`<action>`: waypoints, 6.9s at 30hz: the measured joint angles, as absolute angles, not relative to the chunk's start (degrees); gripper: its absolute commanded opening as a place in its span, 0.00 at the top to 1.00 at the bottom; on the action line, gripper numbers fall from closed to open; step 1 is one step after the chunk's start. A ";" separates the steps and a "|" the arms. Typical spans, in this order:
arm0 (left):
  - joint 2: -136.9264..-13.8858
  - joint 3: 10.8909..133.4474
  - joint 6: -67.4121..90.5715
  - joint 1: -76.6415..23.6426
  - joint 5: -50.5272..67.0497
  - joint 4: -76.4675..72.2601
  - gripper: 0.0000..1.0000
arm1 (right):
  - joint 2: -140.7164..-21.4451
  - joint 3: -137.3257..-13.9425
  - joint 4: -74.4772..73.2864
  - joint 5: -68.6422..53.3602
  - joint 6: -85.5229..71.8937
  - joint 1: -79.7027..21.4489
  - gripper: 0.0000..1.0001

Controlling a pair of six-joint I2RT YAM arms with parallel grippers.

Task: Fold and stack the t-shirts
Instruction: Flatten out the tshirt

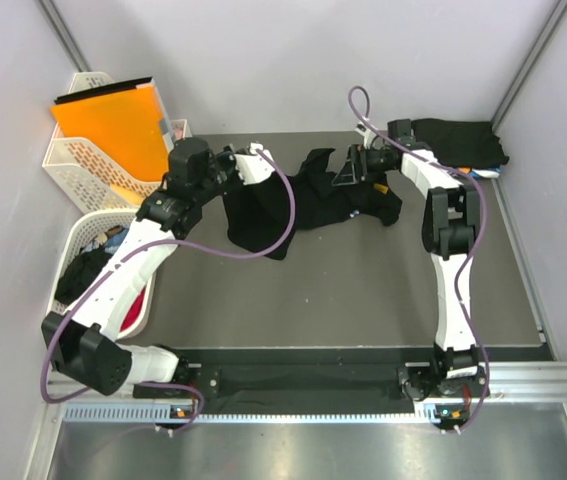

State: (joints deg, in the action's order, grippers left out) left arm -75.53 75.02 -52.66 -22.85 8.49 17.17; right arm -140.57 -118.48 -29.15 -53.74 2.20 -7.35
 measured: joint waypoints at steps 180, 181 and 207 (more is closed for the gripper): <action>-77.93 94.65 -89.60 -18.48 17.63 -18.68 1.00 | -80.73 -116.16 13.93 12.60 77.21 -5.26 1.00; -77.28 93.73 -89.67 -18.48 17.87 -19.86 1.00 | -80.64 -115.57 15.35 12.60 77.32 -5.26 1.00; -53.25 84.79 -71.40 -18.59 20.25 -30.26 1.00 | -58.24 -110.32 21.98 8.67 63.40 -5.58 1.00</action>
State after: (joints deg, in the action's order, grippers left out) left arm -53.25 84.79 -71.40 -18.59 20.25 -30.26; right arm -58.24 -110.32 21.98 8.67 63.40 -5.58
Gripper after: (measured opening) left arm 0.038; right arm 0.012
